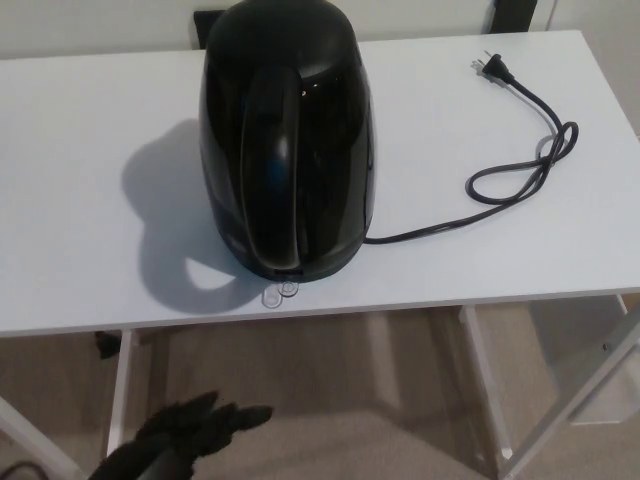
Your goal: The robot walk towards a table in front and click the button on the base of the boilling pot using its left middle finger
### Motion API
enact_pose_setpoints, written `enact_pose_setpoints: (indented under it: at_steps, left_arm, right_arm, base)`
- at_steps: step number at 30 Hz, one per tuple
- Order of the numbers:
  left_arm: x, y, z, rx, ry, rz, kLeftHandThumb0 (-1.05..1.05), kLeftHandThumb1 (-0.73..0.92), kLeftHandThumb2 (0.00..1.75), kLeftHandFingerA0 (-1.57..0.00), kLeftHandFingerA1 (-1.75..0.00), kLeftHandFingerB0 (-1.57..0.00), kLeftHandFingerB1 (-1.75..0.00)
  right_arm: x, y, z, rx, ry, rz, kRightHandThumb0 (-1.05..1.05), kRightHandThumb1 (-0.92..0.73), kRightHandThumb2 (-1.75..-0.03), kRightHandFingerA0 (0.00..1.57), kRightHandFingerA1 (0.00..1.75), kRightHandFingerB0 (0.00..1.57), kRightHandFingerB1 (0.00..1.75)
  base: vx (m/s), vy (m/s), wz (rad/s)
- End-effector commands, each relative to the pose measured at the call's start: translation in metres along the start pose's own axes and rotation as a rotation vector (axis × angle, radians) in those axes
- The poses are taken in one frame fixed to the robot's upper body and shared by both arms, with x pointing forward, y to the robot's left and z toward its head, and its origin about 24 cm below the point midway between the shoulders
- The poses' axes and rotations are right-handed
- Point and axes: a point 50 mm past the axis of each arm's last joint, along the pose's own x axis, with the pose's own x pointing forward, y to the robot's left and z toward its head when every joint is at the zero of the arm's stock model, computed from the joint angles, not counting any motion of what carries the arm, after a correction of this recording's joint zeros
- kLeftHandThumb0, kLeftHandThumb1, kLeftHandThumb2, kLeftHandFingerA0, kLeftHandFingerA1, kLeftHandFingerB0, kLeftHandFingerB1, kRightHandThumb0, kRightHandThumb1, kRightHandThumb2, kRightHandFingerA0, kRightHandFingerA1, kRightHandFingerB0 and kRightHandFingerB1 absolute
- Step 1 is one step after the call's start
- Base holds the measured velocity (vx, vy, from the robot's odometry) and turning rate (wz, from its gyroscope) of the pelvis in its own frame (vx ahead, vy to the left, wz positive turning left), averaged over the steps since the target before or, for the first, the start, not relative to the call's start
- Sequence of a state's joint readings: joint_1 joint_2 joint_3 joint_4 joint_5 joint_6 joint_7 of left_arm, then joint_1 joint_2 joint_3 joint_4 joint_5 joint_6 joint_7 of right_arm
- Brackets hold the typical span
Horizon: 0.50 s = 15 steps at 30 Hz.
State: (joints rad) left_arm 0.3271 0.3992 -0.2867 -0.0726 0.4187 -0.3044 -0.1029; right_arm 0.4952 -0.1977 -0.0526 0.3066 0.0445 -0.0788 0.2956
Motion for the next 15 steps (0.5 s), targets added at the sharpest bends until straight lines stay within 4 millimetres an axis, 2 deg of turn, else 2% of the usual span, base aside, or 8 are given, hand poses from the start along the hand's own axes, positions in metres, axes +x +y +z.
enact_pose_setpoints:
  at_steps: [1,5,15]
  left_arm:
    - [0.01,0.007,0.059,0.746,-0.512,-0.021,-0.78,0.75,0.63,-0.24,-0.29,-0.2,-0.32]
    - [0.014,0.009,0.056,0.758,-0.504,-0.022,-0.77,0.74,0.62,-0.24,-0.29,-0.23,-0.32]
    - [0.02,0.011,0.048,0.812,-0.481,-0.024,-0.79,0.73,0.64,-0.22,-0.29,-0.18,-0.3]
  right_arm:
    - [0.001,-0.01,0.007,-0.04,0.004,-0.012,-0.1,-0.73,-0.61,0.49,0.5,0.35,0.4]
    - [0.004,-0.011,0.007,-0.078,0.018,-0.015,-0.12,-0.72,-0.61,0.49,0.48,0.34,0.39]
    - [0.003,-0.009,0.009,-0.085,0.005,-0.004,-0.07,-0.75,-0.59,0.48,0.49,0.34,0.39]
  base:
    - [0.0,0.0,0.0]
    - [0.0,0.0,0.0]
    - [0.0,0.0,0.0]
